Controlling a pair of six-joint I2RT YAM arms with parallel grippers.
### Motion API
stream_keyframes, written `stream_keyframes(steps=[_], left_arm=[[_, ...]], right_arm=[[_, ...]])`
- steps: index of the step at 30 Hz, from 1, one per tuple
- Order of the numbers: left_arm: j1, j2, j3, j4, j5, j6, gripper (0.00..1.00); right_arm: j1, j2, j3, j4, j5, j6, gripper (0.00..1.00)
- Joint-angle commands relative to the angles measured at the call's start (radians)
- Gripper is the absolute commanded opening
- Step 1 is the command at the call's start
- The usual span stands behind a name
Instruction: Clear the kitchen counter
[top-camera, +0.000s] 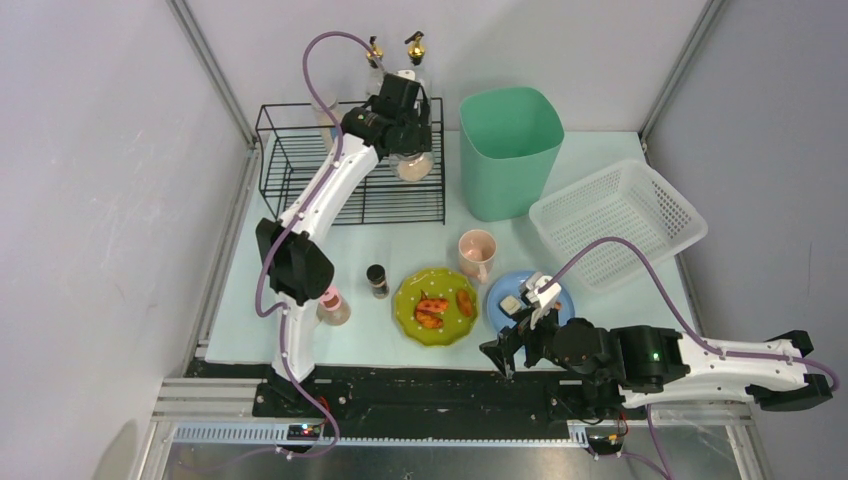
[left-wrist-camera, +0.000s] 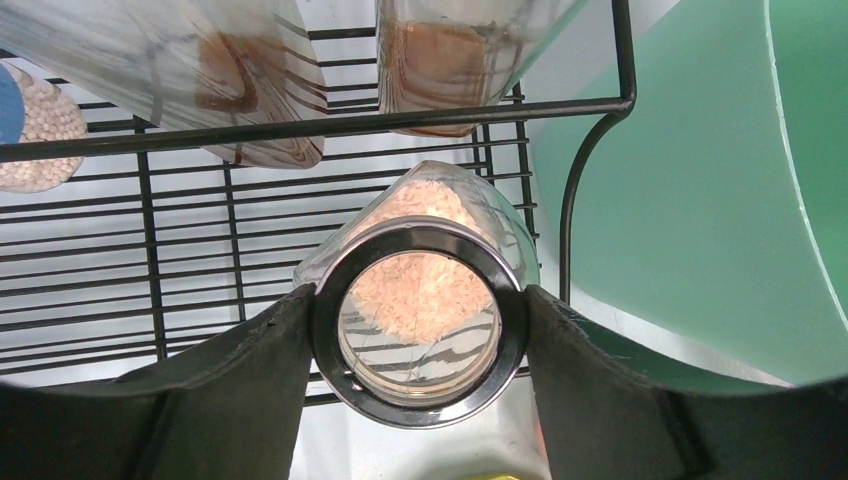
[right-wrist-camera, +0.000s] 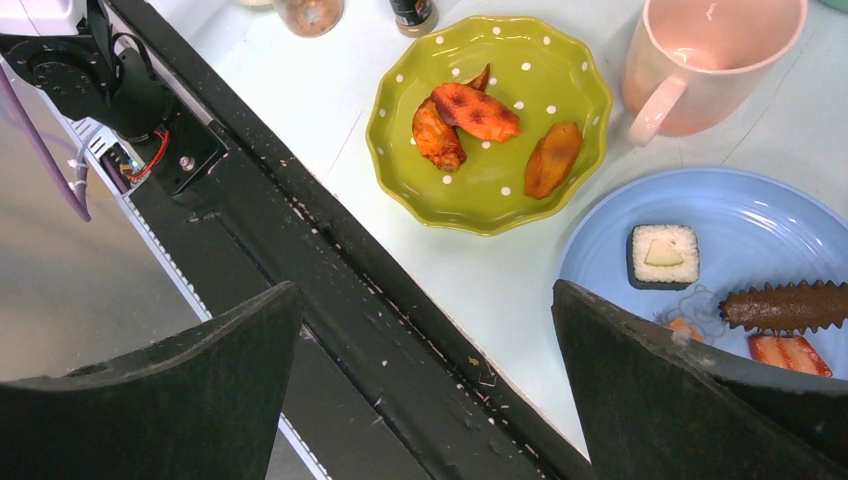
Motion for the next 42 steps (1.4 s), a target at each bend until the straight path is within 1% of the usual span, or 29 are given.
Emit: stream_keyframes(steps=[1,3,7,11,16,20,22,27,28,33,34,38,42], left_arm=[[-0.010,-0.011,0.053,0.037,0.007,0.022,0.80],[-0.010,-0.017,0.053,0.036,0.016,0.028,0.90],[-0.010,-0.036,0.047,0.038,0.018,0.043,0.99],[-0.013,-0.075,0.023,0.038,0.000,0.064,1.00],[-0.026,-0.192,-0.050,0.039,-0.044,0.083,1.00],[-0.047,-0.298,-0.133,0.039,-0.107,0.113,1.00],[-0.055,-0.365,-0.193,0.040,-0.139,0.116,1.00],[-0.062,-0.573,-0.414,0.040,-0.195,0.081,1.00],[-0.061,-0.602,-0.477,0.040,-0.219,0.072,1.00],[-0.062,-0.822,-0.705,0.038,-0.324,-0.050,1.00],[-0.062,-0.875,-0.771,0.038,-0.338,-0.080,1.00],[-0.061,-1.044,-0.963,0.037,-0.376,-0.175,1.00],[-0.059,-1.179,-1.106,0.019,-0.397,-0.247,1.00]], right_arm=[[0.010,0.006,0.030,0.003,0.026,0.024,1.00],[0.011,0.006,0.031,0.003,0.027,0.028,1.00],[0.016,0.009,0.031,0.001,0.031,0.038,1.00],[0.021,0.019,0.031,0.007,0.037,0.045,1.00],[0.028,0.032,0.030,0.022,0.042,0.037,1.00],[0.030,0.045,0.031,0.068,0.037,0.016,1.00],[0.030,0.053,0.031,0.087,0.034,0.004,1.00],[0.030,0.082,0.031,0.148,0.023,-0.030,1.00],[0.030,0.095,0.031,0.174,0.014,-0.043,1.00],[0.028,0.173,0.051,0.240,-0.017,-0.083,1.00],[0.028,0.186,0.062,0.251,-0.022,-0.095,1.00],[0.022,0.260,0.096,0.287,-0.043,-0.122,1.00],[0.009,0.313,0.107,0.319,-0.083,-0.127,1.00]])
